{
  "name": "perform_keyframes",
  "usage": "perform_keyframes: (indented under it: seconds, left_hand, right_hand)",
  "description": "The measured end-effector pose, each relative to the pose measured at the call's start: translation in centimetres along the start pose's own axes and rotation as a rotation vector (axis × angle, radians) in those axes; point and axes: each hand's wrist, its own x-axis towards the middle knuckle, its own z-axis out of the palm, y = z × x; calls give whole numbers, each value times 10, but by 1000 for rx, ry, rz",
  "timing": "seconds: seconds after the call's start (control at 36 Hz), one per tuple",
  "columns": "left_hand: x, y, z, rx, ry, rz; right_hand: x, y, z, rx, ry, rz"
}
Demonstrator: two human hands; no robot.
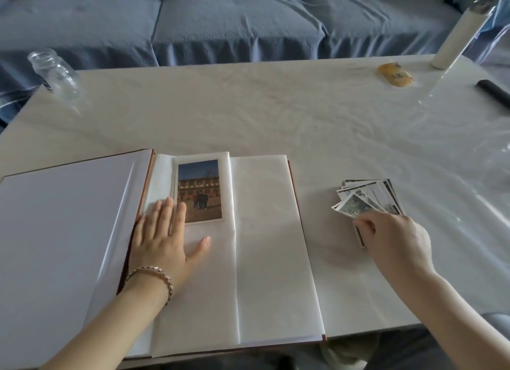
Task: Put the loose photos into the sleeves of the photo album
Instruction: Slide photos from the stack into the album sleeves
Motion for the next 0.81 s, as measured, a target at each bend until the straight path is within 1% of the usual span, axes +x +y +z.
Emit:
perform_keyframes:
  seconds: [0.14, 0.19, 0.22, 0.25, 0.28, 0.31, 0.33, 0.36, 0.39, 0.42, 0.5, 0.53, 0.56, 0.58, 0.61, 0.67, 0.69, 0.72, 0.81]
  left_hand:
    - [-1, 2, -3, 20, -43, -2]
    - [-1, 2, -4, 6, -31, -6]
    - [0, 2, -4, 4, -15, 2]
    - [0, 2, -4, -3, 18, 27]
    - [0, 3, -3, -43, 97, 68]
    - [0, 5, -2, -121, 200, 115]
    - [0, 10, -3, -235, 296, 140]
    - [-1, 17, -9, -394, 296, 140]
    - [-3, 25, -20, -564, 252, 111]
    - [-6, 34, -31, -742, 145, 62]
    - [-9, 55, -58, -1331, -385, -150]
    - [-10, 60, -64, -1448, -523, -202]
    - [-11, 64, -67, -1487, -592, -204]
    - [-13, 68, -69, -1481, -592, -186]
    - [-15, 71, -70, -1449, -528, -169]
    - [-14, 69, -67, -1293, -332, -128]
    - [-11, 65, -65, -1201, -266, -93]
    - [-9, 60, -63, -1122, -233, -47]
    - [-5, 43, -63, -851, -249, 145]
  right_hand:
    - [-5, -9, -3, -4, -78, 6]
    - [-6, -10, -1, -38, -66, -18]
    - [-7, -10, 1, -34, -2, -57]
    - [-9, -11, 3, 0, 104, -119]
    - [-11, -13, 3, 73, 230, -179]
    - [-13, -17, 3, 157, 352, -238]
    - [-15, -22, 3, 222, 432, -299]
    - [-16, -27, 3, 272, 466, -366]
    - [-18, -34, 3, 316, 489, -426]
    - [-19, -40, 2, 361, 501, -474]
    - [-23, -60, 3, 457, 492, -603]
    - [-25, -66, 4, 469, 476, -657]
    - [-26, -71, 5, 474, 453, -719]
    - [-28, -77, 7, 474, 409, -782]
    - [-30, -81, 8, 474, 352, -834]
    - [-34, -89, 9, 488, 229, -877]
    - [-34, -91, 8, 505, 177, -863]
    - [-34, -93, 8, 529, 141, -828]
    - [-31, -95, 5, 602, 98, -662]
